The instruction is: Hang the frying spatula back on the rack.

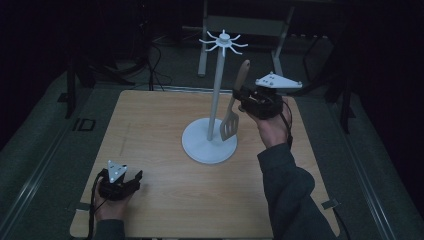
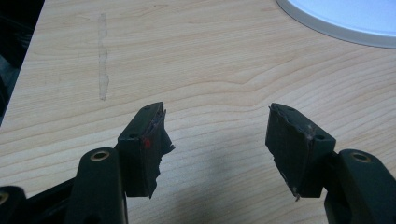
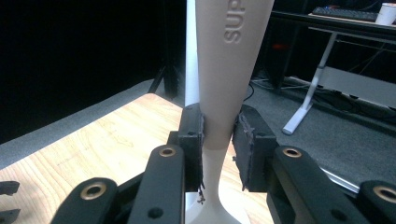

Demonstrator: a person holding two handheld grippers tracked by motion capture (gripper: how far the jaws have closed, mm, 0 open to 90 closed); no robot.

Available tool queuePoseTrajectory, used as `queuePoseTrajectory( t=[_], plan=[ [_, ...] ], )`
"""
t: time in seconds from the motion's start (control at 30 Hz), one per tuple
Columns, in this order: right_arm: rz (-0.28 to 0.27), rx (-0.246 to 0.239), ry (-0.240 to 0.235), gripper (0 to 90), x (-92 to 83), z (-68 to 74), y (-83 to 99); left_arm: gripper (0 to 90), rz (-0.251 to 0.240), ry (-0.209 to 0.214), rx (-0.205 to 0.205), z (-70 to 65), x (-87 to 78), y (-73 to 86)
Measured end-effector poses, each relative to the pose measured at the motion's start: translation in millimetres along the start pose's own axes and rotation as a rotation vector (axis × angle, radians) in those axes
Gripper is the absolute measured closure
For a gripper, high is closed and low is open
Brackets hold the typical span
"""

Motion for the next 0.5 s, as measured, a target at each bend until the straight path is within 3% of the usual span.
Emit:
queuePoseTrajectory(
  t=[0.5],
  plan=[
    [-0.004, -0.01, -0.008, 73.8, 6.7, 2.1, -18.7, 37.9, 0.0, 0.0, -0.004, 0.9, -0.2, 0.2]
  ],
)
Point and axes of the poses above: each handheld gripper's, and its own axes: x roughly forward along the jaws, y roughly out of its underside, z roughly to its left, the point moved 6 cm from there along x, roughly forward along the jaws, and after that the axes turned 6 degrees about -z, right-handed, at the moved point
